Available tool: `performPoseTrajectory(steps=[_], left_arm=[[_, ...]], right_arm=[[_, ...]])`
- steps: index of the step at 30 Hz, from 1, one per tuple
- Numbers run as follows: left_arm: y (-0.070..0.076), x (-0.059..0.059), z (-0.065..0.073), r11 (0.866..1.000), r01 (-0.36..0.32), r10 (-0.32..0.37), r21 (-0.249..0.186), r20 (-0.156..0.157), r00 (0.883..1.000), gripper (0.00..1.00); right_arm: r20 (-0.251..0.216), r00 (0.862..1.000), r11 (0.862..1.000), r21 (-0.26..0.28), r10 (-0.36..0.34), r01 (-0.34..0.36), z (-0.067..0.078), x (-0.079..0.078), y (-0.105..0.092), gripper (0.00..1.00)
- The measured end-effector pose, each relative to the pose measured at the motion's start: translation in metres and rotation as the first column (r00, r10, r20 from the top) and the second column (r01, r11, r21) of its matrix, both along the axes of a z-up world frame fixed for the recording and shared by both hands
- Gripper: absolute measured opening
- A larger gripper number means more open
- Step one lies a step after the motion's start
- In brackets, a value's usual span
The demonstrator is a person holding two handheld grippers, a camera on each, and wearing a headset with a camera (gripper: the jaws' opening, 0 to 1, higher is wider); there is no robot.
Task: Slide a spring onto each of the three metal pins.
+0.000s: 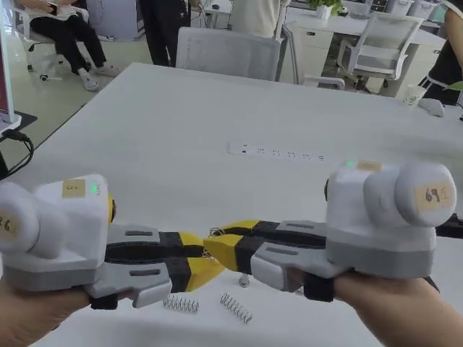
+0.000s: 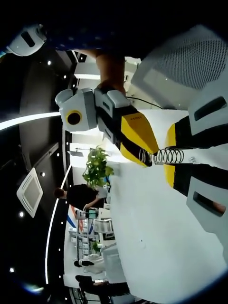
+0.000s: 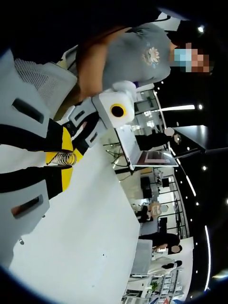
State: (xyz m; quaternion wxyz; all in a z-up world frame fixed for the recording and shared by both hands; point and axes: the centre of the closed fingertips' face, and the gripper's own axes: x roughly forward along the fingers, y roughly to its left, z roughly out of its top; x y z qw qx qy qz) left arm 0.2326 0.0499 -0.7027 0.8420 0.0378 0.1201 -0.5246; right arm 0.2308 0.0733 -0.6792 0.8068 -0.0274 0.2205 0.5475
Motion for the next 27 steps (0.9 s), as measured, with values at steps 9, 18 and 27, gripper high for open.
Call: performPoseTrajectory(steps=[9, 18, 27], left_arm=[[-0.01, -0.015, -0.016, 0.986, 0.085, -0.089, 0.14, 0.02, 0.996, 0.02], [-0.015, -0.027, -0.028, 0.962, 0.146, -0.156, 0.232, 0.023, 0.988, 0.02], [-0.018, -0.03, -0.032, 0.958, 0.162, -0.171, 0.238, 0.016, 0.985, 0.02]], right_arm=[[-0.041, 0.991, 0.972, -0.195, 0.126, -0.132, -0.017, -0.017, -0.007, 0.08], [-0.095, 0.963, 0.897, -0.351, 0.252, -0.269, -0.029, -0.032, -0.012, 0.08], [-0.133, 0.942, 0.843, -0.422, 0.306, -0.334, -0.039, -0.037, -0.015, 0.09]])
